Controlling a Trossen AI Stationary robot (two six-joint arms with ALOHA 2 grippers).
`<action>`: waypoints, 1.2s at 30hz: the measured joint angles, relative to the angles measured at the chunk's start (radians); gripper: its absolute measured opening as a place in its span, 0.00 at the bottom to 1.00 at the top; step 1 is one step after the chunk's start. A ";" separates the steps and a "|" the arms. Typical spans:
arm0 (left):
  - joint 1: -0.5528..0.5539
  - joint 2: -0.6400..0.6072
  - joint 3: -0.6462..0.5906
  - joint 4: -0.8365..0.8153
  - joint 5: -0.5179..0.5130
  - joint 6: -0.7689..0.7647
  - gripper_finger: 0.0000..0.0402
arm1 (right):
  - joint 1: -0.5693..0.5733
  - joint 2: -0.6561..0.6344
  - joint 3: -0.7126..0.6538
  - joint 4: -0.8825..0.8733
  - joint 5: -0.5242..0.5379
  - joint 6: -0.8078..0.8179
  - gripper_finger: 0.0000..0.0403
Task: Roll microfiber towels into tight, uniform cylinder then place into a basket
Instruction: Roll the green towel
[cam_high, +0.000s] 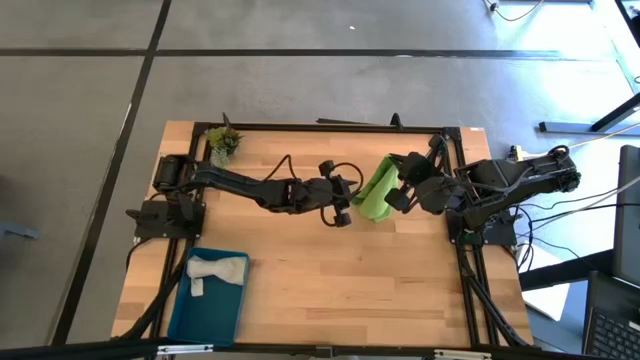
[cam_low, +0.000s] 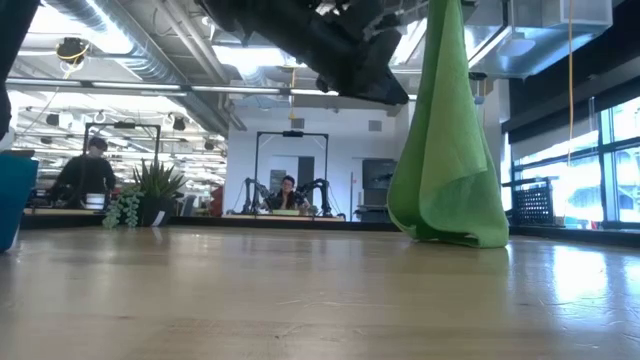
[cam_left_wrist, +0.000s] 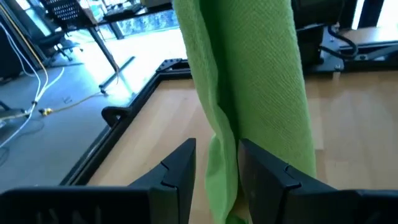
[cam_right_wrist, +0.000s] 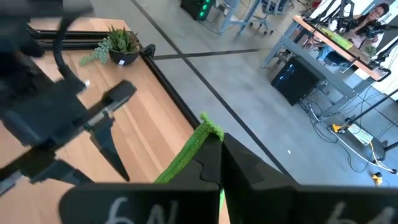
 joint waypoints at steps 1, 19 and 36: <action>0.001 0.007 0.000 0.003 0.000 0.001 0.27 | 0.000 0.000 0.000 0.001 0.000 0.000 0.01; 0.046 0.096 0.000 0.113 0.104 -0.044 0.27 | 0.000 0.000 0.000 0.001 -0.008 -0.003 0.01; 0.063 0.175 -0.002 0.034 0.103 -0.055 0.27 | 0.000 -0.001 0.000 0.007 -0.010 -0.022 0.01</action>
